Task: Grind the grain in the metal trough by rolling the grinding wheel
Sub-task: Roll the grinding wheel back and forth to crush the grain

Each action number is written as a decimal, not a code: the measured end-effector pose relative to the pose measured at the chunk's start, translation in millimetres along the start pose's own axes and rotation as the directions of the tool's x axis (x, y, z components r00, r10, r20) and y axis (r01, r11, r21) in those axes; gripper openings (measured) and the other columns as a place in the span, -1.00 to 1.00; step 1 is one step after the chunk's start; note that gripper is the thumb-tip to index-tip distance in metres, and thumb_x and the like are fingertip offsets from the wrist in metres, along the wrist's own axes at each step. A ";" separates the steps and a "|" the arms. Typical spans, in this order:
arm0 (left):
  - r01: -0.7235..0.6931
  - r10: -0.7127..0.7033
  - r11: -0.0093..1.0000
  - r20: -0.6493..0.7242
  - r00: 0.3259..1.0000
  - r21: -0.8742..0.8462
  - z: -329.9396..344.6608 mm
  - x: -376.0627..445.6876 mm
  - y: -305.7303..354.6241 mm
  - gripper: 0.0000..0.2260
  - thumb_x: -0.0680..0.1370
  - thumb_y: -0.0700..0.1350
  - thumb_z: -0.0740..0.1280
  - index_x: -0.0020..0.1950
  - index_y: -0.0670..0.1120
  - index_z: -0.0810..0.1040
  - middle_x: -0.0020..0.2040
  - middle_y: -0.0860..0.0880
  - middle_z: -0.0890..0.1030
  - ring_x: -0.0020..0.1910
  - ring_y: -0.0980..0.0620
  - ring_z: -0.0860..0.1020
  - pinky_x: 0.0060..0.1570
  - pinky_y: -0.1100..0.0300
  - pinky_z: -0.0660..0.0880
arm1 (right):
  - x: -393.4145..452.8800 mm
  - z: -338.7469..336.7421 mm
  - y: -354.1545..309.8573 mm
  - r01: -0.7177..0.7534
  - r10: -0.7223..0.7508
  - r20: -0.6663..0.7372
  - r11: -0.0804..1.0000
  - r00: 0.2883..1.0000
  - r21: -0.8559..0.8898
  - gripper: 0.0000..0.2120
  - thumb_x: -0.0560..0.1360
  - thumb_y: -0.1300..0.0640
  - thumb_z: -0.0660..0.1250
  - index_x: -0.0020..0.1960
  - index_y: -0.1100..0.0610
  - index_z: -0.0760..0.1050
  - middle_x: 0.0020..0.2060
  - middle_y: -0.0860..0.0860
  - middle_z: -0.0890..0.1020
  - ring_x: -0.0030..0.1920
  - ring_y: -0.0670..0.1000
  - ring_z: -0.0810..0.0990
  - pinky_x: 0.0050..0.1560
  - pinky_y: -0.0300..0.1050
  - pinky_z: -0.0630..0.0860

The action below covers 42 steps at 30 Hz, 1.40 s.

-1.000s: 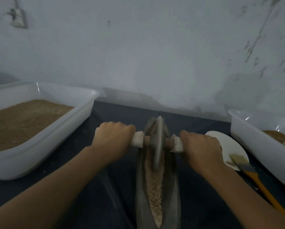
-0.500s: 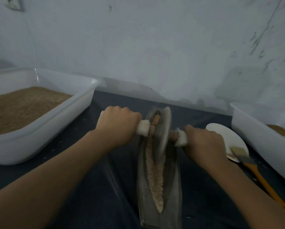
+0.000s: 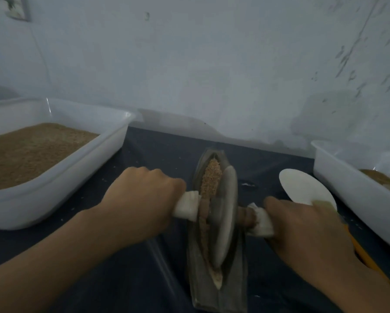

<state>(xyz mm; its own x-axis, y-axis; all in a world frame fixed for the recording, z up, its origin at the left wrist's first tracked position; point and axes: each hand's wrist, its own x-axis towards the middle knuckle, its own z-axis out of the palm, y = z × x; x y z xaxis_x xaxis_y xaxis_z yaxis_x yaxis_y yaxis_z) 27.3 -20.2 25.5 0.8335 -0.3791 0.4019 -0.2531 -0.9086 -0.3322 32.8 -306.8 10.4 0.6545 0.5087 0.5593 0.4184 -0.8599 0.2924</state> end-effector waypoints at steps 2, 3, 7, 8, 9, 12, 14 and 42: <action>-0.026 0.029 0.998 -0.038 0.999 0.062 -0.3 3.1 -2.1 -0.66 0.30 0.12 0.38 -0.25 0.11 0.20 -0.44 0.07 0.32 -0.48 0.02 0.34 -0.48 0.19 -0.02 | 3.4 4.3 1.1 -0.038 0.038 0.012 0.999 0.999 -0.005 -0.53 0.12 0.11 0.55 -0.30 -0.02 0.23 -0.55 -0.07 0.38 -0.61 0.03 0.36 -0.58 -0.08 0.33; -0.015 0.018 0.997 -0.042 0.999 0.070 2.9 8.1 -2.1 -0.68 0.31 0.11 0.38 -0.25 0.11 0.22 -0.42 0.06 0.39 -0.47 0.00 0.38 -0.48 0.19 -0.01 | 9.1 9.1 1.1 -0.061 0.061 0.027 0.998 0.998 -0.007 -0.56 0.10 0.13 0.57 -0.31 0.01 0.28 -0.55 -0.06 0.41 -0.61 0.05 0.38 -0.59 -0.12 0.30; 0.099 -0.097 0.994 -0.030 0.995 0.041 29.3 46.8 -6.4 -0.77 0.41 0.09 0.32 -0.20 0.08 0.26 -0.28 0.03 0.50 -0.36 -0.06 0.47 -0.39 0.14 0.20 | 49.0 36.8 8.0 -0.120 0.120 -0.002 0.991 0.993 -0.064 -0.59 0.06 0.20 0.60 -0.32 0.12 0.37 -0.53 0.05 0.46 -0.60 0.14 0.41 -0.46 -0.29 -0.05; 0.118 -0.117 0.993 -0.027 0.993 0.022 35.8 55.7 -9.4 -0.78 0.42 0.09 0.31 -0.19 0.08 0.27 -0.25 0.02 0.52 -0.31 -0.08 0.51 -0.37 0.13 0.22 | 59.8 40.9 10.1 -0.128 0.128 -0.012 0.988 0.992 -0.087 -0.58 0.04 0.22 0.60 -0.32 0.13 0.37 -0.53 0.06 0.47 -0.60 0.13 0.41 -0.43 -0.29 -0.11; 0.135 -0.135 0.991 -0.020 0.991 -0.008 42.3 62.6 -12.9 -0.79 0.43 0.09 0.32 -0.19 0.08 0.29 -0.23 0.01 0.55 -0.28 -0.10 0.53 -0.35 0.12 0.23 | 69.6 42.8 12.2 -0.132 0.132 -0.013 0.983 0.991 -0.125 -0.57 0.02 0.22 0.61 -0.33 0.13 0.37 -0.53 0.07 0.47 -0.59 0.12 0.42 -0.41 -0.28 -0.14; 0.171 -0.174 0.980 -0.018 0.985 -0.104 55.8 67.2 -16.8 -0.79 0.43 0.10 0.32 -0.20 0.07 0.31 -0.21 -0.02 0.57 -0.24 -0.14 0.55 -0.33 0.12 0.27 | 87.0 40.4 12.5 -0.107 0.131 0.065 0.953 0.989 -0.285 -0.59 0.03 0.19 0.60 -0.32 0.10 0.38 -0.49 0.04 0.51 -0.54 0.10 0.47 -0.41 -0.24 -0.18; 0.176 -0.178 0.977 -0.010 0.984 -0.121 51.9 59.9 -14.4 -0.79 0.43 0.09 0.32 -0.19 0.06 0.30 -0.21 -0.02 0.57 -0.24 -0.14 0.55 -0.32 0.12 0.31 | 85.4 34.5 9.2 -0.073 0.117 0.120 0.945 0.986 -0.319 -0.65 0.18 0.13 0.53 -0.25 0.05 0.36 -0.40 -0.01 0.55 -0.44 0.09 0.53 -0.47 -0.20 -0.09; 0.105 -0.105 0.994 0.046 0.993 0.016 14.9 37.9 -1.0 -0.75 0.44 0.06 0.32 -0.14 0.10 0.22 -0.15 0.04 0.55 -0.19 -0.03 0.55 -0.32 0.13 0.23 | 37.3 21.7 3.1 -0.151 0.152 0.068 0.988 0.986 -0.021 -0.62 0.14 0.05 0.59 -0.30 0.00 0.37 -0.47 -0.05 0.50 -0.50 0.03 0.48 -0.46 -0.19 0.18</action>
<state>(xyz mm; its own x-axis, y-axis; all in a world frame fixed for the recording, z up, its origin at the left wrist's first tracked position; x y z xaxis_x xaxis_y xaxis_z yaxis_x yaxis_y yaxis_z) 66.4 -31.0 28.4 0.8772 -0.2728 0.3950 -0.1563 -0.9403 -0.3023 72.1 -289.5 15.3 0.7519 0.3736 0.5431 0.3012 -0.9276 0.2212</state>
